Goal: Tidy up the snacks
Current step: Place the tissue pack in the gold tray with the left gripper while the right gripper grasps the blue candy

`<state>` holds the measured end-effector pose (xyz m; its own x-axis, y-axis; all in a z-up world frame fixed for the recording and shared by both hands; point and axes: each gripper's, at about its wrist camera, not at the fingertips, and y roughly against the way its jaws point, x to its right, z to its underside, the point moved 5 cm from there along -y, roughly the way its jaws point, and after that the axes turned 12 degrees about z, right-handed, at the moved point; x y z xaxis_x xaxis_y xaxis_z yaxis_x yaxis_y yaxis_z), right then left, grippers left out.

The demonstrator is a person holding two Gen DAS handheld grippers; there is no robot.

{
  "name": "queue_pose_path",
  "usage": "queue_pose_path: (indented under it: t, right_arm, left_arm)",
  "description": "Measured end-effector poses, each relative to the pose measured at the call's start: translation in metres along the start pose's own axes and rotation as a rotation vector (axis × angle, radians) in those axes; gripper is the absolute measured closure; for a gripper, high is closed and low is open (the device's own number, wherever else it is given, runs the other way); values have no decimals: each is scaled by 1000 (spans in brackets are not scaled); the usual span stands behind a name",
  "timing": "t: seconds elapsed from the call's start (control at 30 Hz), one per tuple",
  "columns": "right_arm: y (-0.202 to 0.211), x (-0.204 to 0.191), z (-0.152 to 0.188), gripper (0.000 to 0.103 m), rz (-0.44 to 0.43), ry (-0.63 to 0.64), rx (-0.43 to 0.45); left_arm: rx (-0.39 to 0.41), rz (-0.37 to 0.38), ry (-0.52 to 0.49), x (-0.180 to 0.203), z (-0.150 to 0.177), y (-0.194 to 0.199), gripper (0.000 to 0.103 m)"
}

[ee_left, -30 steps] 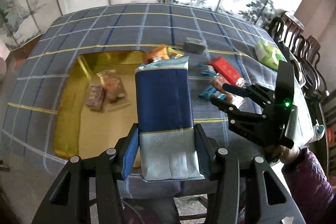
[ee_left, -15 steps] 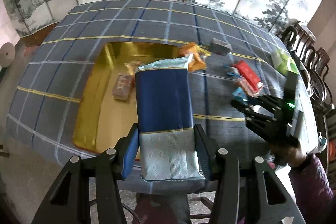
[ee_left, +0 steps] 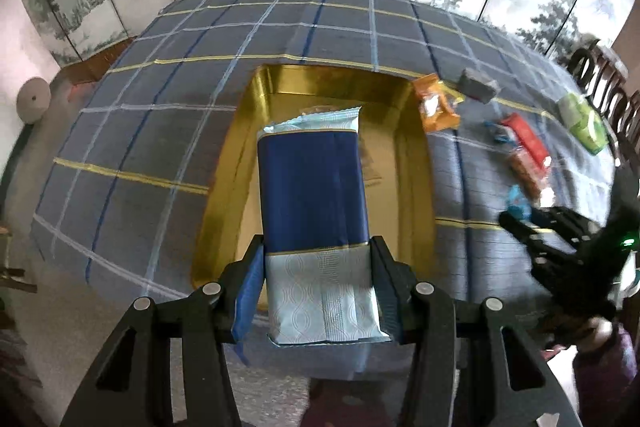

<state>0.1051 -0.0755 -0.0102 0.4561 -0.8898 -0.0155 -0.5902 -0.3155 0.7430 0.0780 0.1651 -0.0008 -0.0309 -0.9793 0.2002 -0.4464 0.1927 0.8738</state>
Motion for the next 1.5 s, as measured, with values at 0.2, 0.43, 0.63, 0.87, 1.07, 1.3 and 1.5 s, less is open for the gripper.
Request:
queue_pose_path:
  t: [0.2,0.43,0.63,0.87,1.07,1.3,1.5]
  right_arm:
    - [0,3,0,76,3,-16,9]
    - [-1,5,0,76,7,-23,7]
    - [-2,5,1,76,12,-25,5]
    - [-3,8,1,76,16,-38,3]
    - [-4,11,0,76,25,-55,1]
    - [9,2,-6,76,15,-68,12]
    - [26,-42,-58,76,-86,-21,53]
  left_arm:
    - [-39,-39,-36,-15,-6,-26,56]
    - [-65,-57,-43,-29,-7,-42,64]
    - [-70,-67,-30,-37,-6,-45,65]
    - [39,-66,-21,-23,0,-13,48]
    - [160,-41,-37,8,17,21,40]
    - [216,-57,-18,12,36,37,38]
    - [235,-94,32,-10,45,45,38]
